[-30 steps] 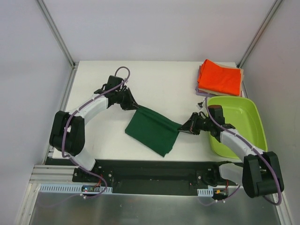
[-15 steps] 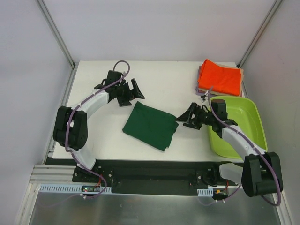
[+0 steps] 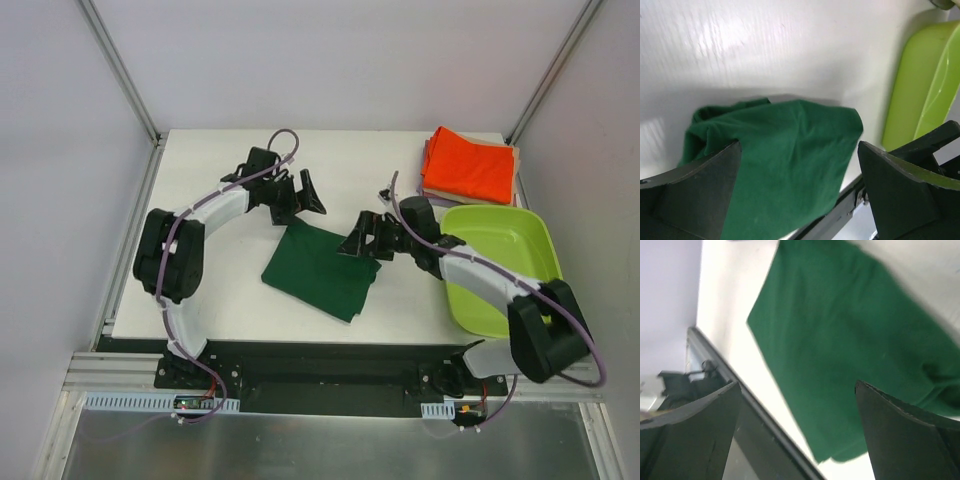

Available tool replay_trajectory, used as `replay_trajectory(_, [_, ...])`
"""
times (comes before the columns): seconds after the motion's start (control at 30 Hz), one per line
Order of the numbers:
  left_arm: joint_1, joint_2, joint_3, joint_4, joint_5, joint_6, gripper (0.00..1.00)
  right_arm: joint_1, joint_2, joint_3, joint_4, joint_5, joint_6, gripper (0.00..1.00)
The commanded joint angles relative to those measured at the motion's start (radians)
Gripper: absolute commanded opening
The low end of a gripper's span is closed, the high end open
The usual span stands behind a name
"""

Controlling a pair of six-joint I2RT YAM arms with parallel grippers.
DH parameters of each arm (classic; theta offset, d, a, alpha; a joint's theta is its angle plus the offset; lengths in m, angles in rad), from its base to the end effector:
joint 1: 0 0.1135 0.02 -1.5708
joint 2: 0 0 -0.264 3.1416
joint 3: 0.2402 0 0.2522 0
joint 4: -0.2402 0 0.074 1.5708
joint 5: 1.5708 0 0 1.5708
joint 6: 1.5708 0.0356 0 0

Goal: Fold and stack the t-shirts
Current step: Smooth out wrinkles on the folded tshirt, then put the neatly folded tshirt into the corner of the board with the right arm

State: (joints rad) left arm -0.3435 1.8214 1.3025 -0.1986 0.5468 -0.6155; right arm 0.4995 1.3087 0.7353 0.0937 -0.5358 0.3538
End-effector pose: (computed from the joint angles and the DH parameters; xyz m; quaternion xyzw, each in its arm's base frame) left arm 0.3766 -0.1544 0.2312 -0.0081 0.8836 -0.4019 0.2401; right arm 0.2395 0.1514 0.2377 -0.1970 0.8122 0.4131 0.3619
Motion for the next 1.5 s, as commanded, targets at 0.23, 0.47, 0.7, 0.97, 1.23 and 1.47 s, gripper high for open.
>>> replay_trajectory(0.23, [0.037, 0.216, 0.035, 0.013, -0.007, 0.024, 0.99, -0.018, 0.379, 0.072, 0.008, 0.307, 0.059, 0.96])
replay_trajectory(0.47, [0.032, 0.046, -0.239, 0.028, -0.076, -0.055, 0.99, -0.07, 0.431, 0.091, -0.051, 0.281, -0.068, 0.96])
replay_trajectory(0.7, [-0.002, -0.244, -0.388, 0.036, -0.189, -0.064, 0.99, -0.081, 0.296, 0.15, -0.169, 0.316, -0.206, 0.96])
replay_trajectory(0.97, [-0.002, -0.482, -0.382, -0.087, -0.337, -0.013, 0.99, -0.073, -0.018, 0.135, -0.388, 0.437, -0.314, 0.96])
replay_trajectory(1.23, [-0.002, -0.652, -0.537, -0.09, -0.373, -0.041, 0.99, -0.073, -0.083, 0.032, -0.428, 0.53, -0.182, 0.96])
replay_trajectory(1.47, [-0.002, -0.711, -0.606, -0.094, -0.383, -0.033, 0.99, -0.072, 0.061, 0.026, -0.37, 0.522, -0.078, 0.99])
